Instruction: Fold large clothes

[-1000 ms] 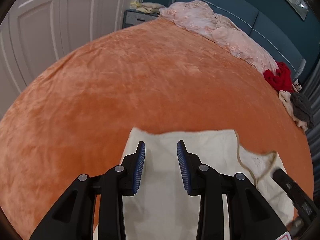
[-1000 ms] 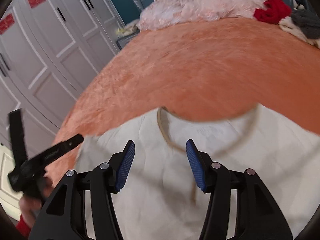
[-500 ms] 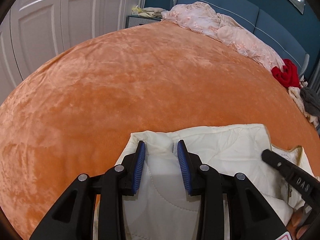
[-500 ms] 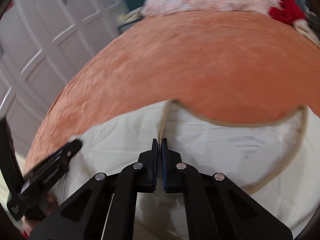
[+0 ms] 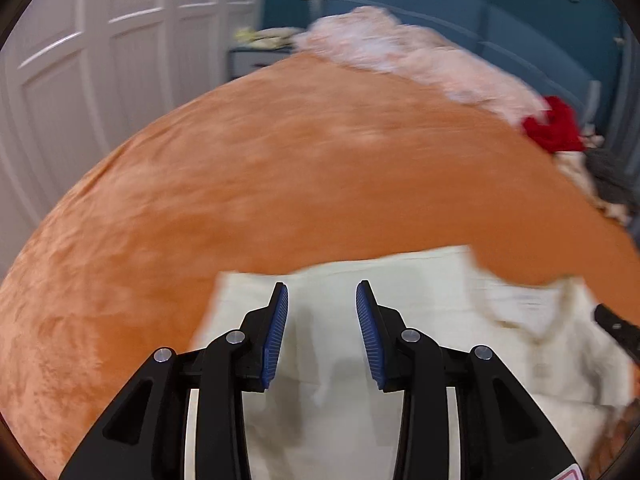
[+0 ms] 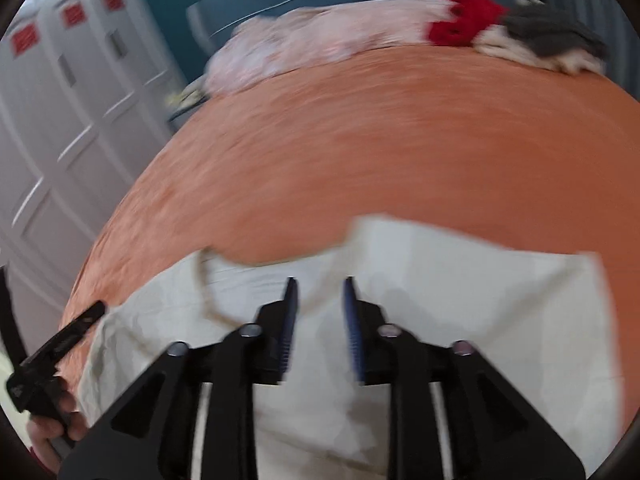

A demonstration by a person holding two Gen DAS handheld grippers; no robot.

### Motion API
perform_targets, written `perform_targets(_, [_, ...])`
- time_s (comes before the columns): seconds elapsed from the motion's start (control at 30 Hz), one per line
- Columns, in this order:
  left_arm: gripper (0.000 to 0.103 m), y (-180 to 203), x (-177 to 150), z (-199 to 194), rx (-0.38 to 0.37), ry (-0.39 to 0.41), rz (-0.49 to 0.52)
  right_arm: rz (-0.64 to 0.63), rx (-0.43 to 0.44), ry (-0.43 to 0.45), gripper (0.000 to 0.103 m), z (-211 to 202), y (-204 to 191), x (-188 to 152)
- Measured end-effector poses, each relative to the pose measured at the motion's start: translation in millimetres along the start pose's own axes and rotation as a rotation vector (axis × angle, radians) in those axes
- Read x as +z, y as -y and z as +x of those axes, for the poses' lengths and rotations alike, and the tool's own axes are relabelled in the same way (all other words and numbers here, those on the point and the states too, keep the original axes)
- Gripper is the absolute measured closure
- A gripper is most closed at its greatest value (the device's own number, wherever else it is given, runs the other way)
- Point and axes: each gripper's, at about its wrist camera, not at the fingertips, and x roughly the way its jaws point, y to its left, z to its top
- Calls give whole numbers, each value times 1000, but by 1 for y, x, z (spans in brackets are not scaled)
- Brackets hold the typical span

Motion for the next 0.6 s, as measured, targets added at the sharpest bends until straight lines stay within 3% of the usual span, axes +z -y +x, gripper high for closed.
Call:
perform_targets(0.1, [65,52,-1,-5,-120,-38,60,66,-61,-10,71,-12,56,9])
perform_targets(0.17, [61,103,-8,-2,-209,-78,118,109,-50,-48,71,-6,77,13])
perform_targets(0.23, [58,144,-17,7,-249,-106,173,143,-11,-97,71,6,91,15])
perform_targets(0.3, [58,177,-28,19,-239,-121,225,140,11,-137,71,20,93,13])
perform_targets(0.4, [58,211,-47,45,-197,-163,269,83,-23,-148,73,33,90,6])
perform_targets(0.5, [57,212,-63,70,-141,-188,278,24,-66,-111,73,37,81,-2])
perform_targets(0.6, [57,204,-67,73,-181,-150,218,-19,-119,-63,73,38,74,-10])
